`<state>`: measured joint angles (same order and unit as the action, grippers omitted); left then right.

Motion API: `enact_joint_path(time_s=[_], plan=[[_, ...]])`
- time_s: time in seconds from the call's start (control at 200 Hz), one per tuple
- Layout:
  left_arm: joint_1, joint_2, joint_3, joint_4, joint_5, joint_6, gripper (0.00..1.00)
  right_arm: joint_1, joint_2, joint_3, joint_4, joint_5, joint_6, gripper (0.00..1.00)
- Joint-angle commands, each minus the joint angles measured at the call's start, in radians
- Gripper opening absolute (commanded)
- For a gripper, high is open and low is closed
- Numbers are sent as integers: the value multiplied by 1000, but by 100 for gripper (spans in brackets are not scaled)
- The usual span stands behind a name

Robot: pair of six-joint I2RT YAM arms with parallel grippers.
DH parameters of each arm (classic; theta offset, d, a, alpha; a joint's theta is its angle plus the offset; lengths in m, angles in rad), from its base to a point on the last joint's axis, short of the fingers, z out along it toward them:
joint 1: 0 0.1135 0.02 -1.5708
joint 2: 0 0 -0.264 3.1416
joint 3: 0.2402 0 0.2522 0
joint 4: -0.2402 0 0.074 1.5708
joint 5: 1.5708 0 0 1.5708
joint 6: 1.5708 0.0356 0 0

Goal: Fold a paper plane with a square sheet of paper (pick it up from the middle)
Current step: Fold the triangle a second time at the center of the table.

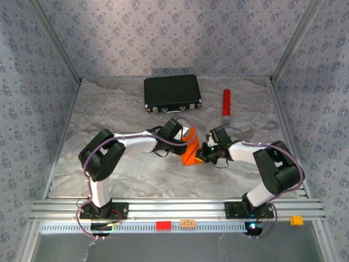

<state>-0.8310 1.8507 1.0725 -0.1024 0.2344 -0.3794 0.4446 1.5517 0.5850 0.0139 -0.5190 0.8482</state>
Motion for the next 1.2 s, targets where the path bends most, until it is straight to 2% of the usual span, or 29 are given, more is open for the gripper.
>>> enact_joint_path(time_s=[0.0,1.194], plan=[[1,-13,-9,-3,-15,-3,3,-5,19,-24,-55,42,-3,6],[0,48,-2,-15,-23,-3,2,-6,19,-24,-52,42,2,6]])
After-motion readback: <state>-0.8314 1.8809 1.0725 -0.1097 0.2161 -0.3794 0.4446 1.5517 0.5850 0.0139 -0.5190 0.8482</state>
